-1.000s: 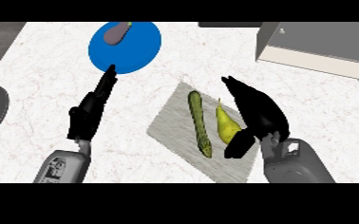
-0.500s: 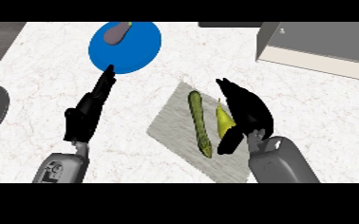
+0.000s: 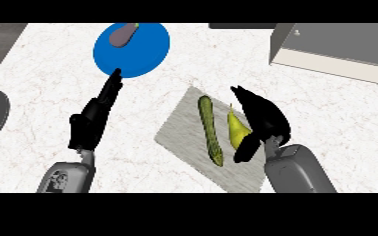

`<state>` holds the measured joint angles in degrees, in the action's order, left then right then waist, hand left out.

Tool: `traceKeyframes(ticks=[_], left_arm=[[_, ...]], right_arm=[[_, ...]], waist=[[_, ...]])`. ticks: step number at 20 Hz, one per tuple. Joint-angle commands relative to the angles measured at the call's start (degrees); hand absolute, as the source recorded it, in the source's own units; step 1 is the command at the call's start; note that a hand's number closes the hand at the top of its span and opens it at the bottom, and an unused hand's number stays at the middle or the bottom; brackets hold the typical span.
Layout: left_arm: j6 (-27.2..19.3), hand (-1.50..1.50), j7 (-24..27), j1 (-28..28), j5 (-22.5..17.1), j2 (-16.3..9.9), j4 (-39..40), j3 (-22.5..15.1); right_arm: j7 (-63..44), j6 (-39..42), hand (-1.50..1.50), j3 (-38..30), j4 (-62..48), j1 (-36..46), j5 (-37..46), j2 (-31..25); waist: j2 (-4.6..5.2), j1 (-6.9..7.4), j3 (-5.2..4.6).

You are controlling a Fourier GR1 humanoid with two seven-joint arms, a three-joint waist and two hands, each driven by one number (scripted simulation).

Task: Pick the pear from the placemat and place it in the tiered shelf

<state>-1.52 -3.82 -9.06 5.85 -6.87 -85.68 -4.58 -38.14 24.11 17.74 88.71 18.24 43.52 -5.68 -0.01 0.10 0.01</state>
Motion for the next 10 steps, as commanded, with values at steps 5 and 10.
traceKeyframes(ticks=[5, 10], left_arm=[[0.0, 0.0, 4.7, 0.9, 1.9, 2.2, 3.8, 0.0], [-1.3, 0.0, -1.3, -1.8, 2.6, 3.4, 0.7, -0.1]], right_arm=[[1.2, 0.9, 1.5, 3.9, 0.2, -3.8, 3.7, 2.7], [5.7, 2.4, 1.5, 5.1, 0.1, -2.4, 7.1, -0.9]], waist=[[0.01, -0.13, -0.02], [-0.03, -0.12, 0.0]])
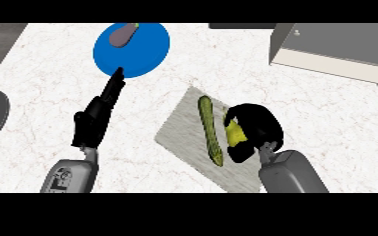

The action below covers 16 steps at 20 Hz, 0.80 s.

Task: Pick the pear from the placemat and place it in the tiered shelf

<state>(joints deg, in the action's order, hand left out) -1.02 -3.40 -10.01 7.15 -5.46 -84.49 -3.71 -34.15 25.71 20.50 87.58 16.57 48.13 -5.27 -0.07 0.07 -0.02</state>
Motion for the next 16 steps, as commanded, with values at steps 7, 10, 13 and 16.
traceKeyframes(ticks=[7, 10, 13, 16], left_arm=[[3.2, 0.0, 2.5, -1.3, -1.7, -1.4, 3.6, 3.4], [2.3, 0.0, 0.1, -0.3, -0.5, -0.2, 0.1, 1.1], [1.8, 0.0, 2.1, 1.2, 0.6, 0.7, 1.3, 0.1], [0.2, 0.0, 2.8, 3.5, 1.7, 1.4, -0.1, -0.4]], right_arm=[[-1.7, -7.6, 1.5, -1.3, -2.9, 0.3, 7.1, 4.8], [-12.8, -11.6, 1.5, -5.3, -4.5, 5.5, 5.1, 5.1], [-18.0, -21.4, 1.5, -1.6, -8.7, 7.9, 3.7, 5.2], [-20.0, -22.2, 1.5, -2.1, -2.5, 9.7, 2.2, 5.2]], waist=[[0.12, -0.05, 0.01], [0.11, 0.72, 0.02], [0.19, 0.98, 0.03], [-0.04, 0.53, 0.03]])
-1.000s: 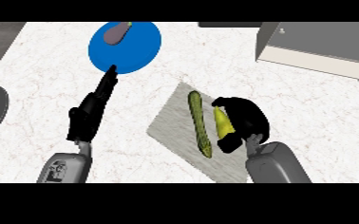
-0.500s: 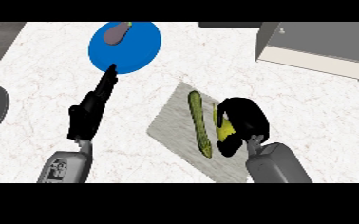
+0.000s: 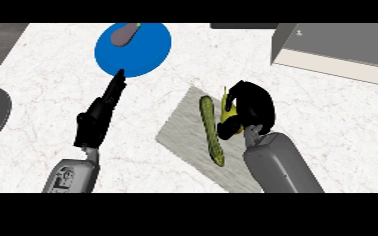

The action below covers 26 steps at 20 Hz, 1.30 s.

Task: Pick the pear from the placemat and place it in the tiered shelf

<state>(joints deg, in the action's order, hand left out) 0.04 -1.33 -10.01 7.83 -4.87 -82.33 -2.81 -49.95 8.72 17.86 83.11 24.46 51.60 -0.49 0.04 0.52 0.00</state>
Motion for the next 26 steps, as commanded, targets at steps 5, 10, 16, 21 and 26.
traceKeyframes(ticks=[5, 10, 16, 21, 26], left_arm=[[-1.0, 0.0, 2.6, 0.4, 0.7, 1.0, 1.5, -0.1], [0.1, 0.0, -0.4, -0.3, -0.2, -0.2, 0.8, 1.1], [1.0, 0.0, 0.4, 0.5, -0.5, -0.8, 0.1, 1.4], [-1.5, 0.0, -2.4, -0.4, 1.4, 1.1, -2.8, -0.2], [0.3, 0.0, 2.4, 1.6, 0.6, 0.1, 0.9, 0.7]], right_arm=[[-5.3, -19.7, 1.5, 2.8, 8.5, 3.7, -3.7, 0.5], [-10.8, -15.1, 1.5, 2.1, 20.4, 5.3, 2.5, 0.5], [-18.2, -7.5, 1.5, -2.5, 23.8, 12.8, 11.0, -1.4], [-18.1, -4.4, 1.5, -6.1, 25.9, 16.4, 16.1, -2.8], [-17.1, 1.2, 1.5, -13.8, 23.0, 26.0, 17.6, -5.9]], waist=[[-0.09, 0.1, 0.01], [-0.29, -0.77, -0.01], [-0.3, -0.81, -0.04], [-0.31, -0.71, -0.01], [-0.18, -0.63, -0.06]])
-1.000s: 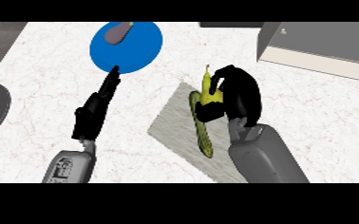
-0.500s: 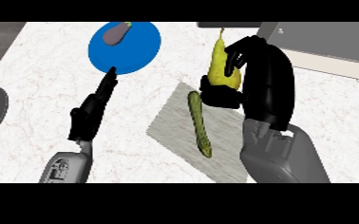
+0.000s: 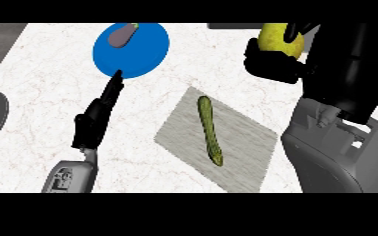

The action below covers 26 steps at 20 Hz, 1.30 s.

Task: Pick the pear from the placemat and place it in the tiered shelf

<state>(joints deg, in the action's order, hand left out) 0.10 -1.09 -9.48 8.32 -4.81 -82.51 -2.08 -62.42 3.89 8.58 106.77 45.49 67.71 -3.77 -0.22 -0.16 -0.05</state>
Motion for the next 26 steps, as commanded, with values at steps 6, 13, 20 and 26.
traceKeyframes(ticks=[6, 13, 20, 26], left_arm=[[-0.4, 0.0, -1.7, -0.6, 0.5, 0.6, -0.4, -0.3], [1.4, 0.0, 1.9, 0.5, -0.7, -0.4, 0.2, 0.8], [0.0, 0.0, -3.6, -0.4, 0.5, 1.3, -3.5, -0.6], [-1.4, 0.0, -2.2, -1.6, 2.5, 2.3, -0.1, -1.4]], right_arm=[[-1.1, 8.1, 1.5, -12.6, -8.1, 14.5, 0.4, -6.4], [4.7, 4.1, 1.5, -17.8, -14.1, 15.2, 0.8, -12.1], [9.9, 2.0, 1.5, -19.5, -16.6, 14.0, 0.0, -16.5], [17.8, -3.5, 1.5, -20.0, -29.6, 16.9, 1.5, -21.9]], waist=[[0.17, 0.51, 0.02], [0.27, 0.56, 0.02], [0.15, 0.37, 0.05], [0.35, 0.6, 0.04]])
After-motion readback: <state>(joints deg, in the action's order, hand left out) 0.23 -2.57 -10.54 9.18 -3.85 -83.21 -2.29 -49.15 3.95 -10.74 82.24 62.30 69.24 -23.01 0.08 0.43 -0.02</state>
